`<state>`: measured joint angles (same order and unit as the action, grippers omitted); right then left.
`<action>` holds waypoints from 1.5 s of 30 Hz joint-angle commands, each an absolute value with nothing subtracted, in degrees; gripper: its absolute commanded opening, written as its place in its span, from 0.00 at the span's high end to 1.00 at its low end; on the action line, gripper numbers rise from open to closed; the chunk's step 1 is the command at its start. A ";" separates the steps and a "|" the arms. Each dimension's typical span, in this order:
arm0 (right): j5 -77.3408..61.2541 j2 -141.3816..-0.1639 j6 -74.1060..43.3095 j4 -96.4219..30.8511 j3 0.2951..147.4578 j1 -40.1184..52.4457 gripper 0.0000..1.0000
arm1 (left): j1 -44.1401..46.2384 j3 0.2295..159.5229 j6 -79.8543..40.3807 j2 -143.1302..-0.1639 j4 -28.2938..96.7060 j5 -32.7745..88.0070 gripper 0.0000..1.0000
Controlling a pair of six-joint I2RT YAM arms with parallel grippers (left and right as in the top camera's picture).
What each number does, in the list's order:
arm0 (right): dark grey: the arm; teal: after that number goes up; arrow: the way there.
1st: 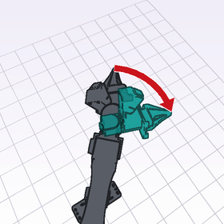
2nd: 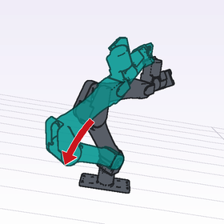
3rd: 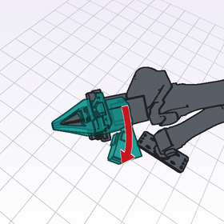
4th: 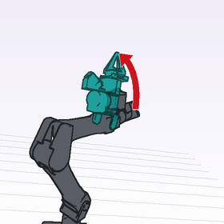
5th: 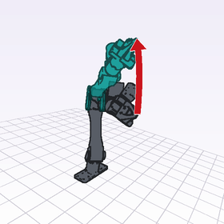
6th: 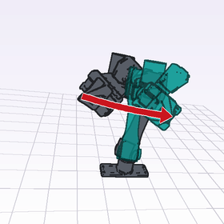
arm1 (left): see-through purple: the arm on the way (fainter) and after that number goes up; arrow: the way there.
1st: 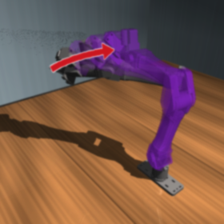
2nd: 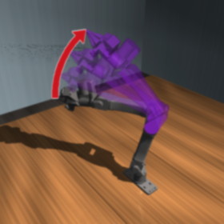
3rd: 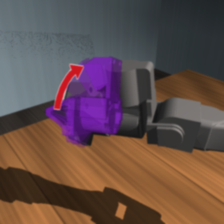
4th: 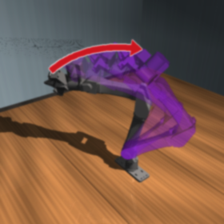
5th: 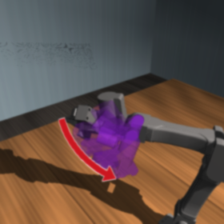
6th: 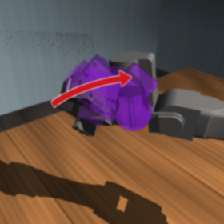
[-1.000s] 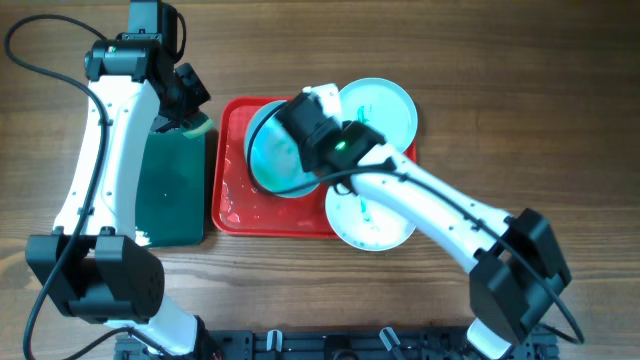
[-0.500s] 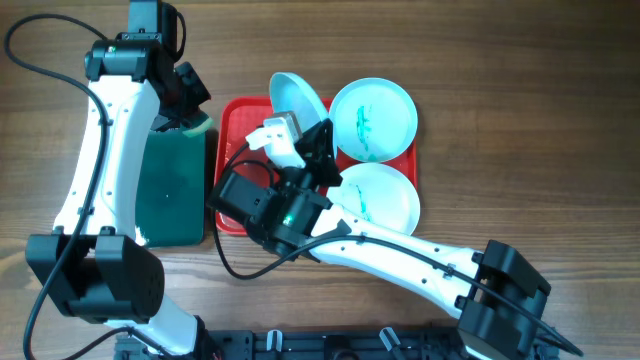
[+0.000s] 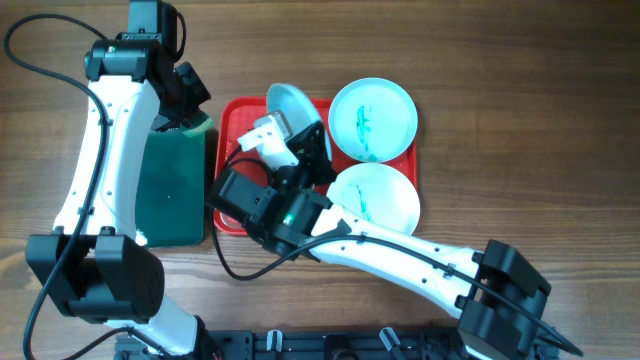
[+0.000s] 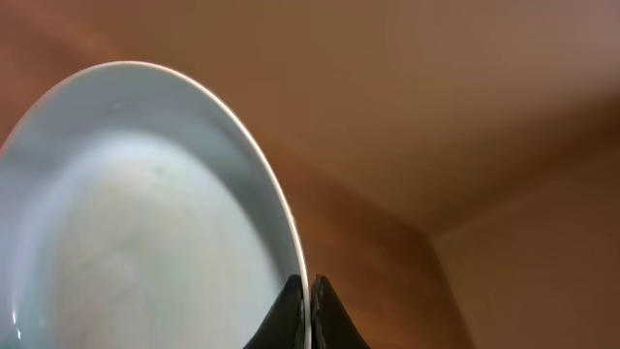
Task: Clean dirty plates on tray and stack at the side
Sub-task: 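Lift the scrubbed plate off the red tray with the right gripper, then place the plate on the table right of the tray, release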
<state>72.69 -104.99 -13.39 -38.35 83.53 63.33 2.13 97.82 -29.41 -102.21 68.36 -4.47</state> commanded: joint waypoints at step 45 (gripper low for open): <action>-17.82 -87.20 -14.94 -48.18 62.48 -20.73 0.75 | 2.13 98.26 -28.99 -102.13 67.07 -4.56 0.96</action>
